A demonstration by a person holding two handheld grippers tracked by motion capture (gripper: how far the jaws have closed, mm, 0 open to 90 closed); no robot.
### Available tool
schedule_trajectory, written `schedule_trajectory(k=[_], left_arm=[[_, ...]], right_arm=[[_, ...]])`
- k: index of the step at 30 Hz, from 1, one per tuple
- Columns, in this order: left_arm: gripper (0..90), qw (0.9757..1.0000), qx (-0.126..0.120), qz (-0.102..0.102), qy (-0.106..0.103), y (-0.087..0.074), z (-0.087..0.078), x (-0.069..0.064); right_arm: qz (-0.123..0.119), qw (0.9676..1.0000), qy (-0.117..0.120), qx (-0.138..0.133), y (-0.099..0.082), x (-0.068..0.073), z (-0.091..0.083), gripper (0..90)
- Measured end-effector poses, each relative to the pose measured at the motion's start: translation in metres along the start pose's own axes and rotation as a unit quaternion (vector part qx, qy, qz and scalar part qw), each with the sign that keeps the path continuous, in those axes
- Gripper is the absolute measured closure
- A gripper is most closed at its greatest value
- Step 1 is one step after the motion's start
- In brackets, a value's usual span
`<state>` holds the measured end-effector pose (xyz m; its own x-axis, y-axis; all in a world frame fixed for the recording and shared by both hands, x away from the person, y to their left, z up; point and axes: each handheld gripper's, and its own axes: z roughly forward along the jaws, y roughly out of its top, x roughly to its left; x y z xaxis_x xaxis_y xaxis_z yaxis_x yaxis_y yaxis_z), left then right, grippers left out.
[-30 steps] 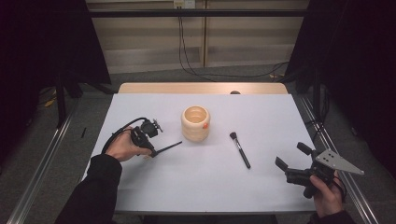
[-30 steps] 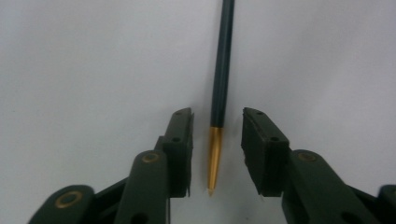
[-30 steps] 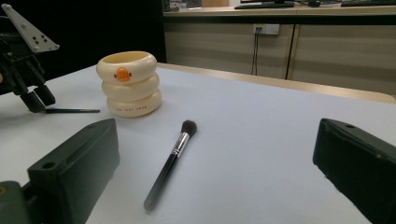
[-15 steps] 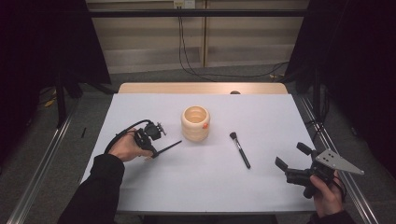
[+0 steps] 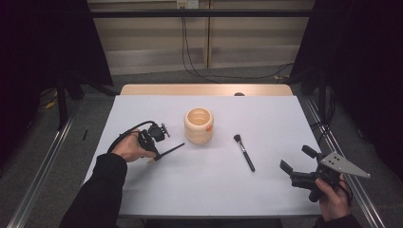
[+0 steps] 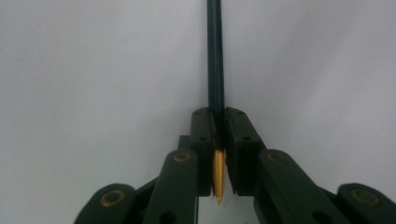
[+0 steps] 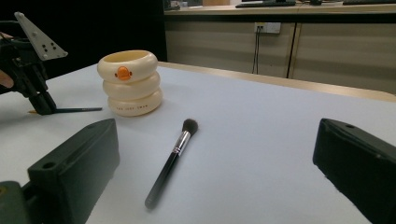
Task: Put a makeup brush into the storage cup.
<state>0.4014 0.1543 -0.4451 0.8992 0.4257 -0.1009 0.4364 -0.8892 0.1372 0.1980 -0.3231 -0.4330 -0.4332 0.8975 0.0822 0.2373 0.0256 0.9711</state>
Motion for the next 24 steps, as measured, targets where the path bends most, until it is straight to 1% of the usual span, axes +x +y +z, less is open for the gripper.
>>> schedule_trajectory(k=[1, 3, 4, 5, 6, 7, 8, 10, 12, 13, 14, 15, 16, 19, 20, 22, 23, 24], left_arm=[[83.4, 1.0, -0.004, -0.005, 0.002, -0.0001, 0.0007, -0.0007], [83.5, 1.0, 0.002, 0.001, 0.003, 0.0009, 0.0001, -0.0004], [83.6, 1.0, 0.003, 0.001, 0.002, 0.0011, 0.0005, -0.0007], [83.6, 1.0, 0.007, 0.002, -0.004, 0.0015, -0.0003, -0.0001], [83.6, 1.0, 0.001, 0.0, 0.003, 0.0011, 0.0004, -0.0009], [83.7, 1.0, 0.002, -0.001, 0.004, 0.0009, 0.0001, -0.0009], [83.7, 1.0, 0.001, 0.004, 0.007, 0.0009, -0.0001, -0.0006], [83.7, 0.9999, 0.005, 0.007, 0.01, 0.0012, -0.0007, -0.0016], [83.7, 0.9999, 0.008, 0.009, 0.006, 0.0015, -0.0014, -0.0018], [83.8, 0.9998, 0.008, 0.013, 0.016, 0.0016, -0.0012, -0.0032], [83.8, 0.9996, 0.008, 0.016, 0.02, 0.0017, -0.0012, -0.0036], [83.7, 0.9998, 0.002, 0.006, 0.02, 0.0016, -0.0002, -0.0052], [83.7, 0.9997, 0.005, 0.011, 0.02, 0.0017, -0.0008, -0.0047], [83.8, 0.9998, 0.004, 0.008, 0.016, 0.0013, -0.0014, -0.004], [83.8, 0.9999, 0.004, 0.003, 0.015, 0.001, -0.0014, -0.0042], [83.7, 0.9999, 0.0, 0.003, 0.016, 0.0006, -0.0013, -0.0034], [83.8, 1.0, 0.0, 0.002, 0.009, 0.0004, -0.0019, -0.0027], [83.8, 0.9999, -0.004, -0.002, 0.01, -0.0009, -0.0018, -0.0028]], right_arm=[[-0.002, 1.0, -0.001, -0.001, -0.0001, -0.0002, 0.0, 0.1], [-0.002, 1.0, -0.001, -0.001, -0.0001, -0.0002, 0.0, 0.1], [0.0, 1.0, 0.0, 0.001, 0.0, -0.0001, -0.0001, 0.1], [-0.001, 1.0, 0.001, 0.001, 0.0, -0.0002, -0.0001, 0.1], [-0.001, 1.0, 0.001, 0.001, 0.0, -0.0002, -0.0001, 0.1], [-0.002, 1.0, -0.001, -0.001, 0.0, -0.0002, 0.0001, 0.1], [-0.001, 1.0, -0.001, -0.001, 0.0001, 0.0002, 0.0002, 0.1], [-0.001, 1.0, 0.0, 0.0, 0.0002, -0.0001, 0.0, 0.1], [0.0, 1.0, 0.0, 0.001, 0.0002, 0.0003, 0.0002, 0.1], [0.0, 1.0, 0.001, 0.0, 0.0002, 0.0, 0.0002, 0.1], [0.0, 1.0, 0.001, -0.001, 0.0003, 0.0001, 0.0002, 0.1], [0.001, 1.0, -0.002, -0.004, 0.0003, 0.0001, 0.0005, 0.1], [0.001, 1.0, -0.002, -0.004, 0.0003, 0.0001, 0.0005, 0.1], [0.002, 1.0, -0.001, -0.002, 0.0002, 0.0, 0.0004, 0.1], [0.002, 1.0, 0.0, -0.002, 0.0003, 0.0001, 0.0004, 0.1], [0.002, 1.0, 0.0, -0.002, 0.0003, -0.0001, 0.0001, 0.1], [0.002, 1.0, -0.001, -0.003, 0.0002, -0.0002, 0.0004, 0.1], [0.001, 1.0, 0.001, -0.001, 0.0003, -0.0002, 0.0003, 0.1]])
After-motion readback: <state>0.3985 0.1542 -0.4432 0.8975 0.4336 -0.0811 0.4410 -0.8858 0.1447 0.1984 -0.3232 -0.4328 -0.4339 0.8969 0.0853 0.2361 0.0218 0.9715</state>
